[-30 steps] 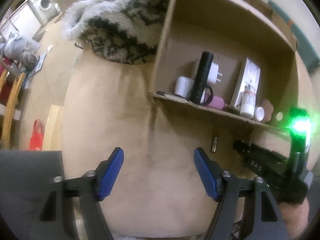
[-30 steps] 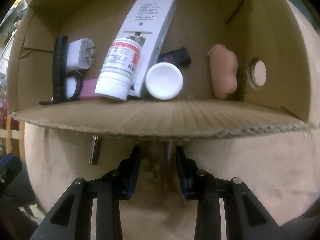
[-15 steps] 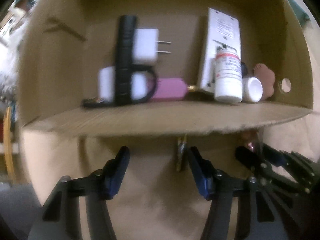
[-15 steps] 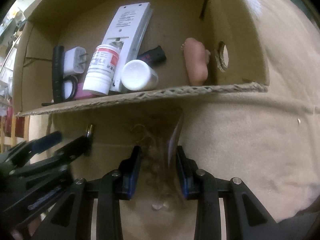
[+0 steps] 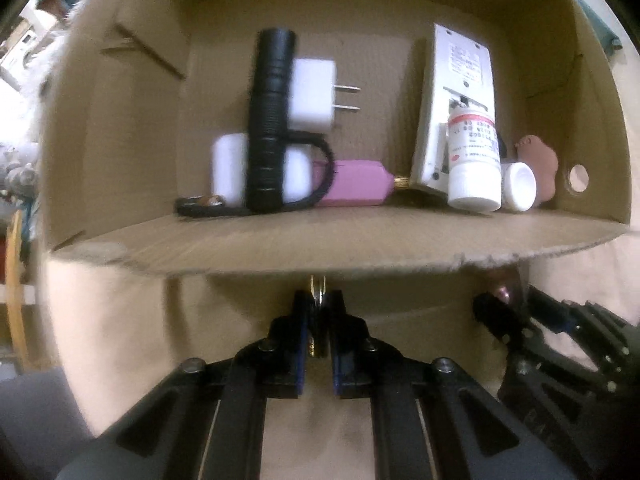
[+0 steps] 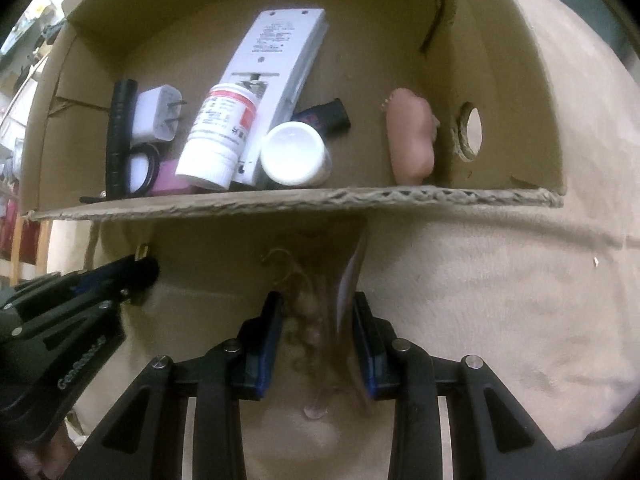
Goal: Organize rigid objects
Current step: 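Grasp the pink translucent comb with the right gripper while the left grasps the gold-topped battery, then carry the comb and battery over the box and lower them with both grippers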
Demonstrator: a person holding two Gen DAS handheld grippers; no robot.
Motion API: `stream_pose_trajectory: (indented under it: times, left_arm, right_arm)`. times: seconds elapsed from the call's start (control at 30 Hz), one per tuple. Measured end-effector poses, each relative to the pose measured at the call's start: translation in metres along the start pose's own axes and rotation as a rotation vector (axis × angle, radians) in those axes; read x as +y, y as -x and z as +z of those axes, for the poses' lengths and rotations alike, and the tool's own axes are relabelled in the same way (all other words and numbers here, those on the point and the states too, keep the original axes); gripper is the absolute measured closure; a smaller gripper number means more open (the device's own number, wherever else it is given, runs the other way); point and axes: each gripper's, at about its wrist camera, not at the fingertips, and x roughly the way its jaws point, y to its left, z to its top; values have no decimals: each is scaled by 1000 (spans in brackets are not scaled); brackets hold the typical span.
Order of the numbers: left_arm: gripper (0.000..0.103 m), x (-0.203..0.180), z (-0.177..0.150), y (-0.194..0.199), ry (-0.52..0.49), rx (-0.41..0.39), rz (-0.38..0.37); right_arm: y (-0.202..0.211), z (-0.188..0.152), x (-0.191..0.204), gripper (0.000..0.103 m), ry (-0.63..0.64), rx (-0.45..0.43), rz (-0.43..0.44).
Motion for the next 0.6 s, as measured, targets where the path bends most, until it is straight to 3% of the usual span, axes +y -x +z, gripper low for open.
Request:
stream_pose_trajectory:
  times: [0.33, 0.6]
  left_arm:
    - [94, 53, -16, 47, 107, -84, -22]
    - [94, 81, -33, 61, 179, -93, -40]
  right_arm:
    - [36, -20, 1, 68, -99, -52, 196]
    - [63, -40, 13, 68, -63, -99, 239]
